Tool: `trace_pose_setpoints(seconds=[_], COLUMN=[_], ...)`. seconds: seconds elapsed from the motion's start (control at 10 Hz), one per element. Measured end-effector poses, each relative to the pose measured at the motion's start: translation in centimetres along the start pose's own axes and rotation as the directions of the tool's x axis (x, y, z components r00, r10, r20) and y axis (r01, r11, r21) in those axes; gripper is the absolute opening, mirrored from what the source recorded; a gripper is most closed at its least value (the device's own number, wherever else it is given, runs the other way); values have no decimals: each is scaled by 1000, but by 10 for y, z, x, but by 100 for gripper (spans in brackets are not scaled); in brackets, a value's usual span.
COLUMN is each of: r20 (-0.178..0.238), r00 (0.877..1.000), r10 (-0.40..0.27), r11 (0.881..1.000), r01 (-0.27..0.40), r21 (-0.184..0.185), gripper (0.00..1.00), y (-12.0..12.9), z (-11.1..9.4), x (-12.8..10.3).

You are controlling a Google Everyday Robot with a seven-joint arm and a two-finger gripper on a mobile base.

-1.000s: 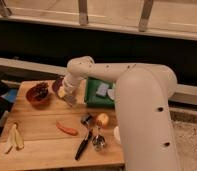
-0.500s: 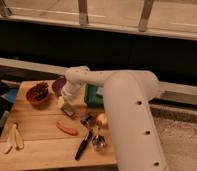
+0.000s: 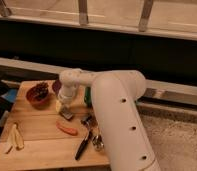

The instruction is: Place eraser in table surface

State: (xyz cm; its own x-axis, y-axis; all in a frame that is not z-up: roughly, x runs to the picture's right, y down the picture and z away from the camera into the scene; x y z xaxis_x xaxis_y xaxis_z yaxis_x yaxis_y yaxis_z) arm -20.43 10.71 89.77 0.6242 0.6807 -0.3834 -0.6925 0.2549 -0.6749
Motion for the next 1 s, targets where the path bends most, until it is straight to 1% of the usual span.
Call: trace_pose_setpoints(seconds=[0.1,0.2,0.5,0.6,0.7,1.0], r20=[4,10,13,21,21,21], r00=[1000,1000,1000,1000,1000,1000], r10=[2,3,-1,3,6,3], r11=[1000,1000,1000,1000,1000,1000], r01=[-2,-3,1,-3,-6,-2], r21=[5,11,-10,-25,-24,-27], gripper=[72,74,74,74,74,74], y=[-1,-3,0,-2,-4,-1], z=[-4,-8,-10,-11,-13,-12], x=[0,-1,-3,-4,-3,-4])
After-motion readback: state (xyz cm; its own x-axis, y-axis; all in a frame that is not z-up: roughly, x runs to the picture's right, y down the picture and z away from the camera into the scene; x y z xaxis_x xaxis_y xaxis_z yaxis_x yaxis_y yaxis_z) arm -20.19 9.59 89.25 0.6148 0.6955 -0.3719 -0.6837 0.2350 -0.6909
